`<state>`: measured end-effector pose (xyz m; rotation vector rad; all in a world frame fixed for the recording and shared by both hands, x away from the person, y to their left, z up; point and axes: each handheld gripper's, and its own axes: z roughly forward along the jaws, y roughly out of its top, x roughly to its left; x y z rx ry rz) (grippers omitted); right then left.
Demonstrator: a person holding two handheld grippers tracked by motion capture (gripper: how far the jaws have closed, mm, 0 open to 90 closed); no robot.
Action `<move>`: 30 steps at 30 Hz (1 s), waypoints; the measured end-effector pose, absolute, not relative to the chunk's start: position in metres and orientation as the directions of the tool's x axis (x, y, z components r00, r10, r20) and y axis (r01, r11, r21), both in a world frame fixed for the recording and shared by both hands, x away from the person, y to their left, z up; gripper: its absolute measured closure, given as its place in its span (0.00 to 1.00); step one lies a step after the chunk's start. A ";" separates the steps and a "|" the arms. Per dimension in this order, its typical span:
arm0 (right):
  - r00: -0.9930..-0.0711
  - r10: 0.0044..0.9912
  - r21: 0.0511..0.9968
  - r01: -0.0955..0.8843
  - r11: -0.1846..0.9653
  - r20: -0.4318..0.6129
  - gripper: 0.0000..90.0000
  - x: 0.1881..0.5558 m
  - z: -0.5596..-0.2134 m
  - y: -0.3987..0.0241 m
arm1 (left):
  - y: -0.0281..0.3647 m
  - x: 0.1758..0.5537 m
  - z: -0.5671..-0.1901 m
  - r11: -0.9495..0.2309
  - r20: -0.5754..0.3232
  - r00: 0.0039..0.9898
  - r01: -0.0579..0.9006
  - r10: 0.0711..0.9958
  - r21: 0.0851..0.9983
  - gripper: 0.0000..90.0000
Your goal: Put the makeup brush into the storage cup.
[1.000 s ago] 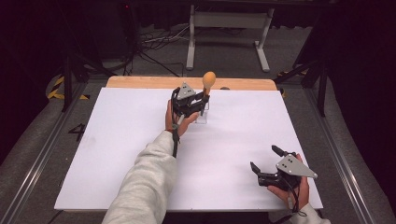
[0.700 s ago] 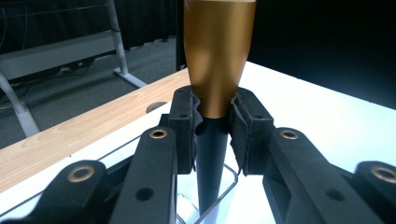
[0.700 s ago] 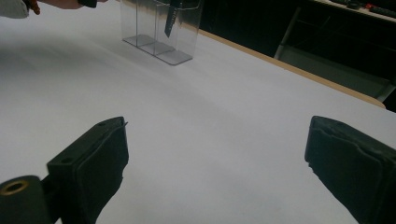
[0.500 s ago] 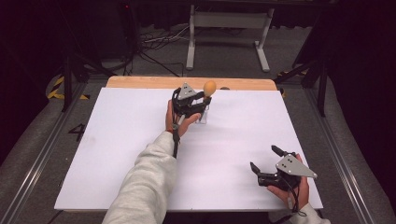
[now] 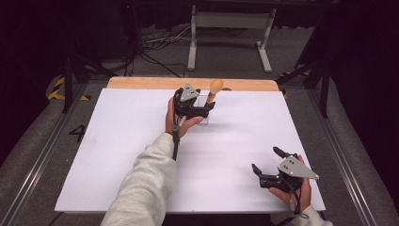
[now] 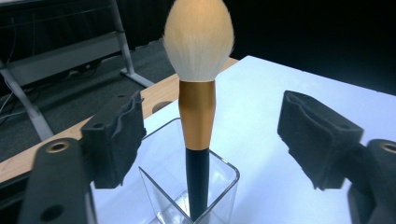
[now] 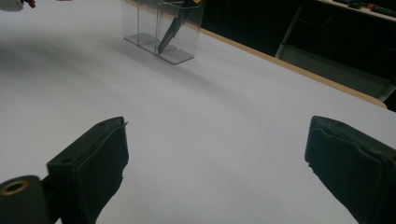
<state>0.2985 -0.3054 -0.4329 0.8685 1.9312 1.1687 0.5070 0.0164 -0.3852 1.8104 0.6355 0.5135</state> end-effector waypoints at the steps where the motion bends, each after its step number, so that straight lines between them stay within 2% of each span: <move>1: -0.525 0.821 0.912 0.182 0.367 -0.225 0.08 0.299 -0.433 -0.305 | 0.016 0.507 -0.385 -0.260 0.038 0.763 0.173 0.645 0.950 0.21; 12: -0.526 0.820 0.912 0.182 0.368 -0.226 0.08 0.298 -0.433 -0.305 | 0.014 0.505 -0.384 -0.288 0.072 0.757 0.157 0.649 0.945 0.03; 26: -0.525 0.820 0.913 0.178 0.367 -0.227 0.08 0.298 -0.433 -0.305 | 0.016 0.496 -0.378 -0.315 0.132 0.752 0.105 0.646 0.943 0.02; 30: -0.525 0.821 0.914 0.178 0.365 -0.225 0.08 0.298 -0.433 -0.305 | 0.018 0.492 -0.376 -0.329 0.158 0.745 0.087 0.649 0.940 0.04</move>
